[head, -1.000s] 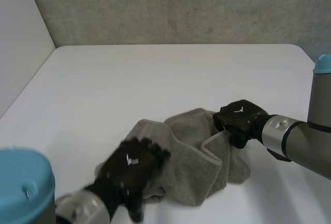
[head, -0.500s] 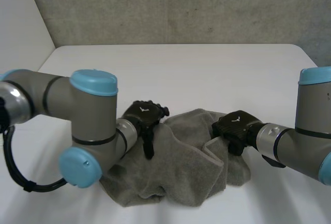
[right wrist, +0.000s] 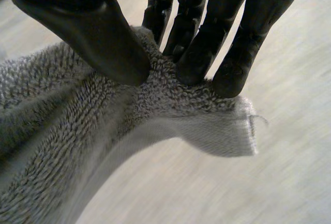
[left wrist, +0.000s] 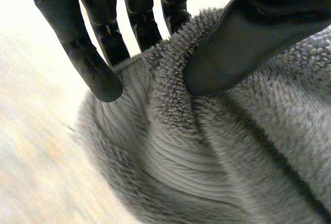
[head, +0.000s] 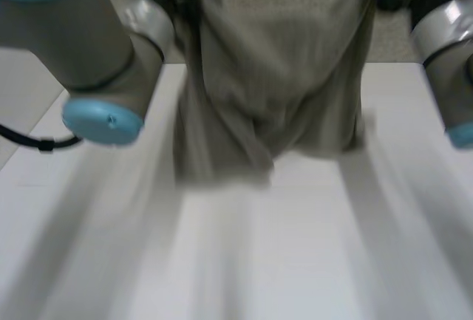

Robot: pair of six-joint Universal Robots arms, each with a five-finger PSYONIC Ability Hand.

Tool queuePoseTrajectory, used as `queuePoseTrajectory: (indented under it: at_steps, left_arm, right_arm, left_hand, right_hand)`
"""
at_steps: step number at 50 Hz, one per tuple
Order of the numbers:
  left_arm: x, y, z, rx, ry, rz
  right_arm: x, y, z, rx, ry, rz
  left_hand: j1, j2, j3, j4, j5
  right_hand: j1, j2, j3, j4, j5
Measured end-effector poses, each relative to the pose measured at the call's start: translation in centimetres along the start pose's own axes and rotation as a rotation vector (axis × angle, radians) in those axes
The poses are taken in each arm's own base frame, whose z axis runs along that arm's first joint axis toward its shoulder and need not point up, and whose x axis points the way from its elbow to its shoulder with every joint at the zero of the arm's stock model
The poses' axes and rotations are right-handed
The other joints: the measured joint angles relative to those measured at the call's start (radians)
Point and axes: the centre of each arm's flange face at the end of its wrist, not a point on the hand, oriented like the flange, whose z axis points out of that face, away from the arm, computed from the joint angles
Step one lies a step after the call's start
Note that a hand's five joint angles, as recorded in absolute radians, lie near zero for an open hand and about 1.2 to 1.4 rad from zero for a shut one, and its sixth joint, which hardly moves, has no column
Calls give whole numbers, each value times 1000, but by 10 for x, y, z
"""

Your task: Fold the towel.

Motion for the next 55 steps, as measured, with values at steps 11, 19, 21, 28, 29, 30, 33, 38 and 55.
queuePoseTrajectory:
  at_steps: [11,19,21,28,29,30,33,38,55]
  left_arm:
    - [-2,-1,-27,46,-17,-10]
    - [14,103,-98,-295,100,46]
    - [15,120,-113,-347,114,62]
    - [17,176,-159,-491,162,169]
    - [17,182,-164,-505,170,191]
    - [17,186,-168,-516,177,210]
    - [17,194,-176,-536,195,259]
    - [16,193,-175,-526,199,295]
    - [0,194,-163,-452,125,296]
  right_arm:
    - [-14,-5,-28,-79,-116,56]
    - [-48,60,-92,-348,-327,-18]
    - [-54,76,-106,-402,-363,-47]
    - [-70,132,-158,-605,-477,-153]
    - [-71,139,-165,-634,-491,-167]
    - [-71,143,-170,-653,-499,-177]
    - [-71,150,-178,-695,-511,-196]
    - [-66,149,-181,-715,-497,-198]
    - [-49,149,-177,-638,-354,-101]
  left_hand:
    - [4,4,1,5,10]
    - [5,4,2,5,10]
    - [5,4,1,5,10]
    - [-8,-49,-136,-110,-27]
    - [-26,-81,-163,-138,-56]
    - [-54,-110,-183,-159,-83]
    - [-143,-178,-241,-222,-160]
    - [-461,-488,-550,-525,-470]
    - [-898,-933,-1013,-964,-955]
  right_hand:
    - [0,0,0,0,11]
    - [0,0,0,0,11]
    - [0,0,0,0,11]
    - [0,0,0,0,11]
    - [0,0,0,0,11]
    - [0,0,0,0,11]
    - [0,0,0,0,11]
    - [0,0,0,0,11]
    - [0,0,0,0,11]
